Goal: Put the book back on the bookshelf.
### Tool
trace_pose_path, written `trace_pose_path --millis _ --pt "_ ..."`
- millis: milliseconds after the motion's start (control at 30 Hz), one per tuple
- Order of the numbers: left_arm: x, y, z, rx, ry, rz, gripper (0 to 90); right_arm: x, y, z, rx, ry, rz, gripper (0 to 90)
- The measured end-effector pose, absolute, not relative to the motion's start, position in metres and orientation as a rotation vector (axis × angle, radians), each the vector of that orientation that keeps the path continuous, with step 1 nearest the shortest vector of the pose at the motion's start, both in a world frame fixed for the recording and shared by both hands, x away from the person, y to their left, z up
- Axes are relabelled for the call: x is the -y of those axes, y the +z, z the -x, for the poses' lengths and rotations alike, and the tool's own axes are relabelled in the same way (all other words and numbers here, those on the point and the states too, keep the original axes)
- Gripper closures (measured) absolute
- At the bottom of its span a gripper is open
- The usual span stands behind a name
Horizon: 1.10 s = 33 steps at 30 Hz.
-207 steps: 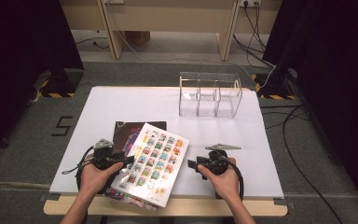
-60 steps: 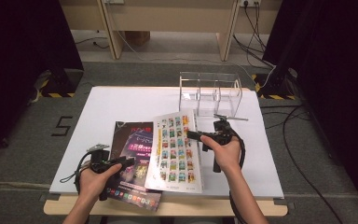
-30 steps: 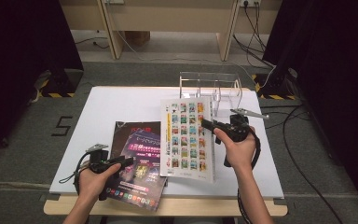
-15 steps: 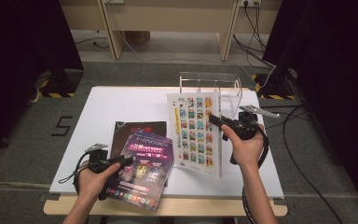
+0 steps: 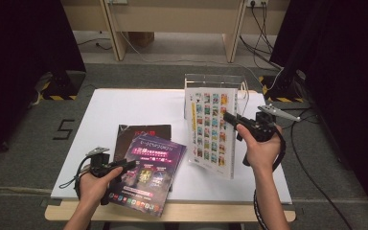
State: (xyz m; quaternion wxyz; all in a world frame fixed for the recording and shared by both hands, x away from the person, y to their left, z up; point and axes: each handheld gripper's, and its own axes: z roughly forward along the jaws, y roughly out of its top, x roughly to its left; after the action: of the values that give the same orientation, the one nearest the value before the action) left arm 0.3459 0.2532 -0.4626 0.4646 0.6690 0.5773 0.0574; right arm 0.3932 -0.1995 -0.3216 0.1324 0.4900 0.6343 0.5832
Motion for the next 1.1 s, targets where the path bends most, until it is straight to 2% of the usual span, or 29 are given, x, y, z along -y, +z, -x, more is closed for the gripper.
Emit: trace_pose_path --millis 1100 --pt "-0.255 -0.464 -0.348 -1.429 0.137 -1.635 47.2 0.239 -0.303 -0.39 -1.656 1.585 -1.413 74.3"
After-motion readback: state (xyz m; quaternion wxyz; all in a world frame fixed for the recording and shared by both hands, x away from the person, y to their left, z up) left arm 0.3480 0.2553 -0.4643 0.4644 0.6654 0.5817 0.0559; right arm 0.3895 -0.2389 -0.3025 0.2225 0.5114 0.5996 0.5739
